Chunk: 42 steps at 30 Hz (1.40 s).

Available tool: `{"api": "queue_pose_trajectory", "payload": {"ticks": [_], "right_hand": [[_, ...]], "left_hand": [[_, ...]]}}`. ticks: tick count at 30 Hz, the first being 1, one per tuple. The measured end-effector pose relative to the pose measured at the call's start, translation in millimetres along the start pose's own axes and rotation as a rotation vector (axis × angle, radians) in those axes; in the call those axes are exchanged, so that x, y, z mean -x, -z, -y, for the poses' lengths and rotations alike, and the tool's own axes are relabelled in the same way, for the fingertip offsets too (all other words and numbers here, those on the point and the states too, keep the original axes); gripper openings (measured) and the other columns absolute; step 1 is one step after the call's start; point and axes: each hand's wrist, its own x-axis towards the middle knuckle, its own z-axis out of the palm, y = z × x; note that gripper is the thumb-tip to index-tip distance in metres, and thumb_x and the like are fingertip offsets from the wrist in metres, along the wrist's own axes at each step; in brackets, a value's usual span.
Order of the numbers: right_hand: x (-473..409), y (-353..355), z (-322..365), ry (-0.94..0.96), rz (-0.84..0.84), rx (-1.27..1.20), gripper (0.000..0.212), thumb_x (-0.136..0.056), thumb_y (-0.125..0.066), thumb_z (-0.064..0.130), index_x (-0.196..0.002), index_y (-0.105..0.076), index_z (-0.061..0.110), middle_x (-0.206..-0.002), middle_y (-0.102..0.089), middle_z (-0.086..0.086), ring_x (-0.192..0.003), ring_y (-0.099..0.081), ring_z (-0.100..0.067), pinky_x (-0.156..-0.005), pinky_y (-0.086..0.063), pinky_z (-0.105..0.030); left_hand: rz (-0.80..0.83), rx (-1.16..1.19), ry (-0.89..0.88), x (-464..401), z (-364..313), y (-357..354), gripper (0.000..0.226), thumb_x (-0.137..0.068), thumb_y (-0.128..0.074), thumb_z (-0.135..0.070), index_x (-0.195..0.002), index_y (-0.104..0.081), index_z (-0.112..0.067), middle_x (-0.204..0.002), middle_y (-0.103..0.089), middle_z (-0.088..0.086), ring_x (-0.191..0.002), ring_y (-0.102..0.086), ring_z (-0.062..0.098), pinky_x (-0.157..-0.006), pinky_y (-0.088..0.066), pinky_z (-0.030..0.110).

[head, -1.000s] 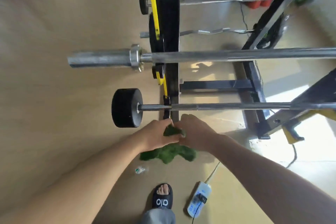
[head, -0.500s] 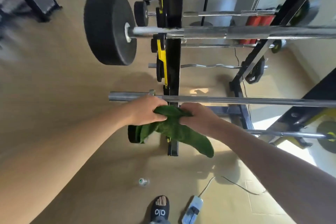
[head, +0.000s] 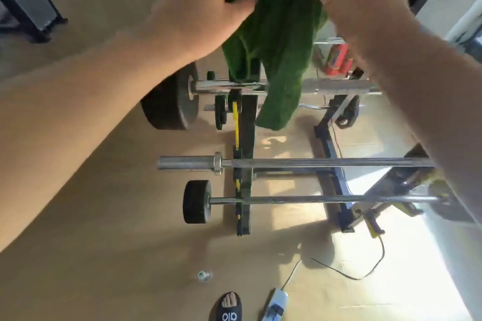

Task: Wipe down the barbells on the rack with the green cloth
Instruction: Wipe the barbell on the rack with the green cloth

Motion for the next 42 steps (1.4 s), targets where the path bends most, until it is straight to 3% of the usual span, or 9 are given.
{"api": "queue_pose_trajectory", "payload": {"ticks": [4, 7, 9, 13, 16, 22, 33, 37, 42], "right_hand": [[-6.5, -20.6, -22.6, 0.23, -0.099, 0.301, 0.022, -0.082, -0.057, 0.018, -0.102, -0.064, 0.013, -0.089, -0.058, 0.004, -0.08, -0.054, -0.012, -0.066, -0.041, -0.013], [17.6, -48.8, -80.2, 0.176, 0.362, 0.47, 0.013, -0.081, -0.058, 0.014, -0.091, -0.064, 0.021, -0.101, -0.054, -0.003, -0.092, -0.057, -0.023, -0.071, -0.045, -0.029], [29.5, -57.7, -105.5, 0.199, 0.579, 0.561, 0.011, -0.082, -0.064, 0.027, -0.092, -0.069, 0.025, -0.113, -0.051, -0.001, -0.105, -0.047, -0.02, -0.087, -0.042, -0.033], [10.5, -66.3, -106.1, 0.331, 0.384, 0.533, 0.029, -0.094, -0.037, 0.042, -0.089, -0.057, 0.022, -0.093, -0.053, 0.003, -0.091, -0.047, -0.018, -0.081, -0.034, -0.033], [-0.7, -86.1, -111.5, 0.278, 0.249, 0.736, 0.027, -0.102, -0.023, 0.037, -0.089, -0.04, 0.021, -0.08, -0.047, 0.003, -0.076, -0.047, -0.021, -0.076, -0.034, -0.037], [10.3, -94.6, -135.6, 0.404, 0.249, 1.016, 0.045, -0.103, -0.018, 0.045, -0.079, -0.047, 0.02, -0.07, -0.057, -0.003, -0.062, -0.05, -0.026, -0.065, -0.036, -0.037], [7.3, -17.2, -185.5, 0.393, 0.111, 1.05, 0.052, -0.107, -0.022, 0.036, -0.082, -0.059, 0.01, -0.078, -0.063, -0.009, -0.075, -0.058, -0.033, -0.074, -0.046, -0.043], [12.7, -60.1, -171.8, 0.286, -0.069, 1.024, 0.049, -0.103, -0.027, 0.028, -0.07, -0.06, 0.014, -0.07, -0.066, -0.005, -0.067, -0.056, -0.027, -0.076, -0.044, -0.038], [15.6, -107.2, -150.9, 0.338, -0.044, 0.933, 0.043, -0.103, -0.028, 0.028, -0.068, -0.052, 0.02, -0.069, -0.063, 0.0, -0.062, -0.047, -0.02, -0.07, -0.035, -0.032]], "left_hand": [[0.087, -0.238, -0.125, -4.1, 1.7, -25.0, 0.034, -0.096, -0.058, -0.029, -0.124, -0.056, -0.01, -0.116, -0.061, 0.01, -0.106, -0.06, 0.023, -0.086, -0.046, 0.025], [0.553, -0.364, -0.15, 22.4, 20.2, -59.6, 0.028, -0.094, -0.06, -0.034, -0.113, -0.062, -0.013, -0.111, -0.06, 0.007, -0.098, -0.06, 0.024, -0.084, -0.055, 0.039], [0.642, -0.278, -0.1, 37.7, 33.1, -74.3, 0.029, -0.095, -0.056, -0.039, -0.113, -0.066, -0.019, -0.111, -0.06, 0.001, -0.095, -0.06, 0.02, -0.08, -0.056, 0.037], [0.449, -0.167, -0.017, 36.7, 42.0, -71.6, 0.03, -0.096, -0.046, -0.044, -0.106, -0.063, -0.022, -0.101, -0.06, -0.005, -0.088, -0.059, 0.015, -0.075, -0.049, 0.03], [0.246, -0.377, 0.075, 32.2, 58.7, -65.1, 0.043, -0.1, -0.032, -0.043, -0.113, -0.062, -0.015, -0.108, -0.066, 0.005, -0.096, -0.061, 0.025, -0.088, -0.045, 0.038], [0.278, -0.769, 0.271, 30.9, 60.3, -77.1, 0.063, -0.104, -0.02, -0.044, -0.092, -0.07, -0.006, -0.086, -0.071, 0.014, -0.09, -0.063, 0.033, -0.085, -0.047, 0.045], [0.144, -0.698, 0.258, 36.2, 66.5, -72.4, 0.057, -0.102, -0.025, -0.036, -0.089, -0.072, -0.006, -0.087, -0.073, 0.012, -0.093, -0.065, 0.028, -0.089, -0.049, 0.042], [0.073, -0.676, 0.286, 35.5, 61.9, -76.0, 0.054, -0.102, -0.028, -0.034, -0.078, -0.068, -0.008, -0.079, -0.07, 0.012, -0.087, -0.065, 0.028, -0.091, -0.049, 0.042], [0.059, -0.684, 0.298, 34.7, 61.5, -77.9, 0.054, -0.102, -0.029, -0.035, -0.077, -0.068, -0.008, -0.082, -0.071, 0.012, -0.089, -0.065, 0.029, -0.091, -0.048, 0.042]]}}
